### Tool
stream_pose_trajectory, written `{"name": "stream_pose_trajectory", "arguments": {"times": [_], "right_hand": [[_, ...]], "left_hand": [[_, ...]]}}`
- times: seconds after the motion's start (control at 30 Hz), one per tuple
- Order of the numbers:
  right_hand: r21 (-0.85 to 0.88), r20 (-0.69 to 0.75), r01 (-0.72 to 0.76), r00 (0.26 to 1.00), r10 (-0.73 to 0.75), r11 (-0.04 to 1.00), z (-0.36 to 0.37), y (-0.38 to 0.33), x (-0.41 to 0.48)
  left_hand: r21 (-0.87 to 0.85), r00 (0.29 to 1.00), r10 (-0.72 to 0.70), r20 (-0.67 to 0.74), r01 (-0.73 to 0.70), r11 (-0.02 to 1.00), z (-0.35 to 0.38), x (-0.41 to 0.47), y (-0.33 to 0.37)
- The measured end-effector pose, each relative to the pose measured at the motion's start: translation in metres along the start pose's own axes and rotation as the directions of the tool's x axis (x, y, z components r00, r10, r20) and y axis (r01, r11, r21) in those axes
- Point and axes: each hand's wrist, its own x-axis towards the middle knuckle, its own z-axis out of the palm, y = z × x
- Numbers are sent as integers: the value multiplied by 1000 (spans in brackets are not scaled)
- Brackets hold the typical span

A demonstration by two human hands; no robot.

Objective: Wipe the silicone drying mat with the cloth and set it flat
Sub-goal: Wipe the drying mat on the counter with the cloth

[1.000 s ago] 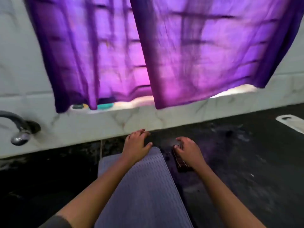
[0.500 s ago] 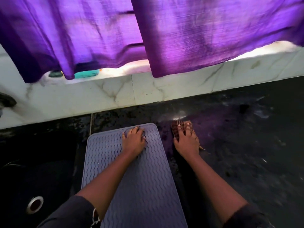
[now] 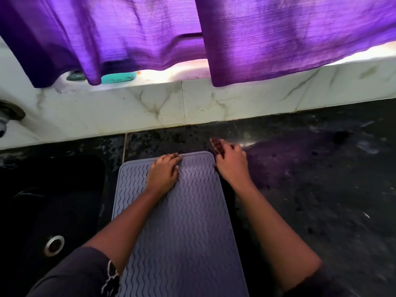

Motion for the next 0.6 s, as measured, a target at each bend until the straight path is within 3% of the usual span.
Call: {"name": "stream_pose_trajectory", "arguments": {"times": [0.07,0.13,0.23,0.43,0.6], "right_hand": [[-114,29,83,996,-80,990,18,-19,-4],[-300,150,170,980,-130,939,39,-26,-11],[-446,291,228,951,-101,865,58,-22,-13],[-346,372,312,911,-176,885,58,-11,5],[-298,266,294,939,-217,908,68,-6,-13]], "left_hand": [[6,1000,6,17,-6,1000,2,-1,-2],[5,1000,2,14,-2,1000,4,-1,-3],[-6,1000,11,9,-11,1000,5,0,-4],[10,999,29,-33,-28,1000,6,-1,-5],[37,998,33,-60,-31,999,8,-1,-5]]}}
